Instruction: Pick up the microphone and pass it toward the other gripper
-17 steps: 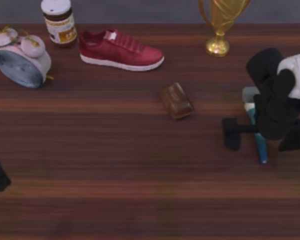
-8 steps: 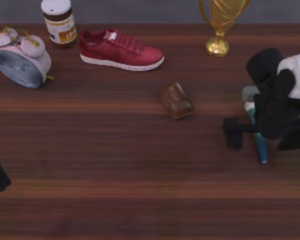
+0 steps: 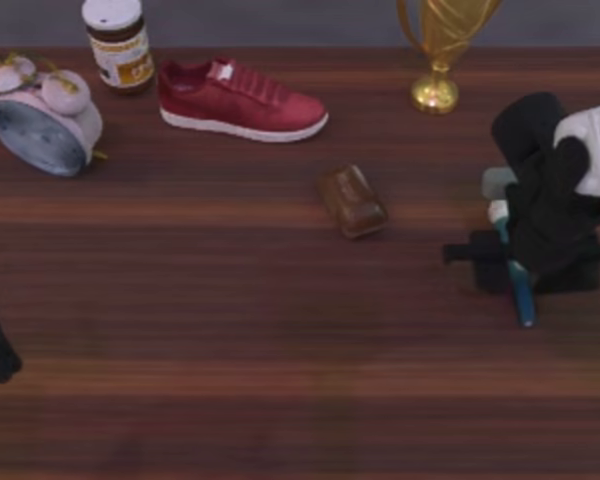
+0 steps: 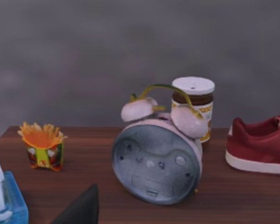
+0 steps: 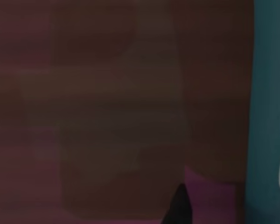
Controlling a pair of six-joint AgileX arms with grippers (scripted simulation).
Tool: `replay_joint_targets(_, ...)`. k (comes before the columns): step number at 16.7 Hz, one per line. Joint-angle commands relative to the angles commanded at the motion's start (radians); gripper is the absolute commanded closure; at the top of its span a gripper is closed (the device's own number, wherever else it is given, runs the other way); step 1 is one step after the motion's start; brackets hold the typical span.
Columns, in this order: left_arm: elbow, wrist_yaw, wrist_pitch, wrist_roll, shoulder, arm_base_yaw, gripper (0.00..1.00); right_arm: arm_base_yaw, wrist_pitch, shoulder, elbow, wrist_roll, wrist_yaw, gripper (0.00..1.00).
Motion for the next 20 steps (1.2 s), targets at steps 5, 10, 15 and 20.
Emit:
replay_joint_targets(5, 0.000, 0.000, 0.000, 0.000, 0.000, 0.000, 0.00, 0.002, -0.028, -0.062, 0.025, -0.011, 0.018, 1.00)
replay_joint_targets(10, 0.000, 0.000, 0.000, 0.000, 0.000, 0.000, 0.00, 0.005, 0.079, -0.081, 0.003, -0.036, -0.024, 1.00)
replay_joint_targets(15, 0.000, 0.000, 0.000, 0.000, 0.000, 0.000, 0.00, 0.003, 0.398, -0.143, -0.076, -0.102, -0.139, 1.00)
replay_joint_targets(20, 0.000, 0.000, 0.000, 0.000, 0.000, 0.000, 0.00, -0.003, 0.827, -0.238, -0.199, -0.189, -0.288, 1.00)
